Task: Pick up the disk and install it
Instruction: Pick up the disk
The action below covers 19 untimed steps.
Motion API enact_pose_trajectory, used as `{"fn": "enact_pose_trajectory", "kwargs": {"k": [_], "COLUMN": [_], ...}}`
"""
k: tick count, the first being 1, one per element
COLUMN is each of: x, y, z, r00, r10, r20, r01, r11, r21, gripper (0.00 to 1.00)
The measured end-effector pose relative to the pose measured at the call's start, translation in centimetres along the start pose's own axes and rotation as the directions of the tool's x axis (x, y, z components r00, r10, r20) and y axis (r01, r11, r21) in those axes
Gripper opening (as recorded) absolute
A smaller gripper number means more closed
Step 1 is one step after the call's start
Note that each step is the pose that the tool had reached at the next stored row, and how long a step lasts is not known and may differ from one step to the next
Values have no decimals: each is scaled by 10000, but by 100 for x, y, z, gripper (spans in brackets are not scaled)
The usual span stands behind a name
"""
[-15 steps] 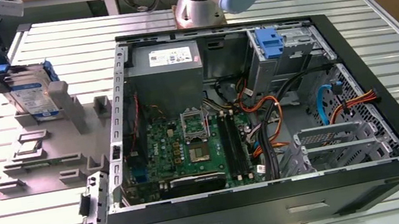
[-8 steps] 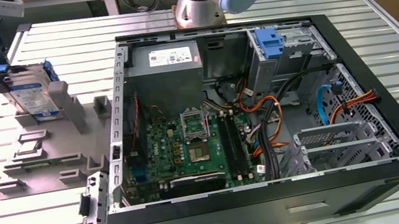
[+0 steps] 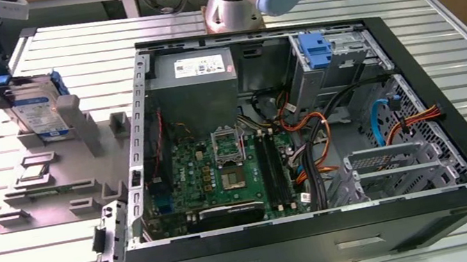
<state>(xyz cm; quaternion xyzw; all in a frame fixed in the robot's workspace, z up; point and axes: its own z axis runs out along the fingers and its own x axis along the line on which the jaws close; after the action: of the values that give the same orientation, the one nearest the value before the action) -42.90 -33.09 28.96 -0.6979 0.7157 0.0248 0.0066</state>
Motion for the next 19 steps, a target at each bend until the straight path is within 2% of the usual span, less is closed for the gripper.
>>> {"fn": "enact_pose_trajectory", "kwargs": {"k": [10, 12, 13, 15, 19], "x": [-3, -2, -2, -3, -3], "y": [0, 0, 0, 0, 0], "z": [1, 1, 1, 1, 2], "r00": [10000, 10000, 10000, 10000, 10000], "r10": [0, 0, 1, 1, 0], "r20": [0, -3, -2, -1, -1], "r01": [0, 0, -1, -1, 0], "r11": [10000, 10000, 10000, 10000, 10000], "r21": [-1, -4, -3, -1, -1], "gripper": [48, 47, 40, 37, 37]}}
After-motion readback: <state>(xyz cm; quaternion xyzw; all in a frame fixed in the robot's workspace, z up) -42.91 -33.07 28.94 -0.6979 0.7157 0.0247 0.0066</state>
